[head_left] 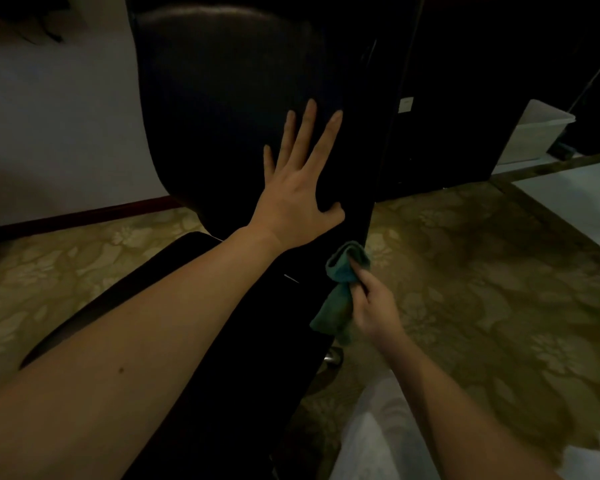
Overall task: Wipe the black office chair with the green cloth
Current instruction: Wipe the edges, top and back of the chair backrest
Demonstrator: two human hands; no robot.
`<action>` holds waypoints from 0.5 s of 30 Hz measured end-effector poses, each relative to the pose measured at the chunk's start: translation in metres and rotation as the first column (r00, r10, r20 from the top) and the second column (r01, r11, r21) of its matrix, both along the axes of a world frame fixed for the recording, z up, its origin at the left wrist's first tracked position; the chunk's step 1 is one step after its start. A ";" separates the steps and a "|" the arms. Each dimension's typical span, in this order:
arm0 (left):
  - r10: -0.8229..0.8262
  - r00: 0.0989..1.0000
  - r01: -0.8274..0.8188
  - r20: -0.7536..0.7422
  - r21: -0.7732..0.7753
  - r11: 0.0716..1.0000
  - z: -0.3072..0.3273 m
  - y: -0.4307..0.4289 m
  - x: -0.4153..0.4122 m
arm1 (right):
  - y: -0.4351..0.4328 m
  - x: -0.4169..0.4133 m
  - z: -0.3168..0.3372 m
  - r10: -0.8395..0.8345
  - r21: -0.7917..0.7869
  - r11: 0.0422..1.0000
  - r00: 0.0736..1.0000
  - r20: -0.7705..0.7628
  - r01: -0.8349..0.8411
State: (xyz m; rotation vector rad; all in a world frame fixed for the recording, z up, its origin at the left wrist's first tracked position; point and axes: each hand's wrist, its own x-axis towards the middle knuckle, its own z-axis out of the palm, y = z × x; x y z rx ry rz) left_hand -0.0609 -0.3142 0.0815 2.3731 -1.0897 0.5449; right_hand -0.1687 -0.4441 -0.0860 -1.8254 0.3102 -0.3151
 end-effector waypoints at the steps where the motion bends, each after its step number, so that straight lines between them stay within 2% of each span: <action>1: -0.001 1.000 0.001 0.009 -0.003 1.000 -0.001 0.000 0.001 | -0.001 -0.002 -0.003 -0.001 -0.002 1.000 1.000 -0.016 0.001; 3: -0.001 1.000 0.001 0.022 -0.008 1.000 -0.002 0.001 0.003 | -0.002 -0.007 -0.003 -0.050 -0.020 0.999 0.999 0.006 0.050; 5: 0.002 1.000 -0.001 0.030 -0.008 1.000 -0.003 0.001 0.003 | -0.002 -0.009 0.009 -0.097 -0.017 0.995 0.990 0.102 0.100; 7: 0.004 0.999 -0.004 0.037 -0.003 1.000 -0.004 0.001 0.002 | 0.000 -0.006 0.029 -0.103 -0.015 0.994 0.974 0.203 0.109; 10: 0.000 0.999 0.000 0.048 0.006 1.000 -0.004 0.002 0.002 | 0.000 0.003 0.051 -0.086 -0.091 0.989 0.956 0.281 0.116; 12: -0.007 0.998 0.006 0.058 0.012 1.000 -0.004 0.004 0.002 | 0.001 0.004 0.052 -0.052 -0.135 0.986 0.959 0.280 0.093; 15: -0.018 0.998 0.017 0.056 0.007 1.000 -0.003 0.006 -0.002 | 0.000 -0.004 0.033 -0.001 -0.147 0.989 0.985 0.172 0.026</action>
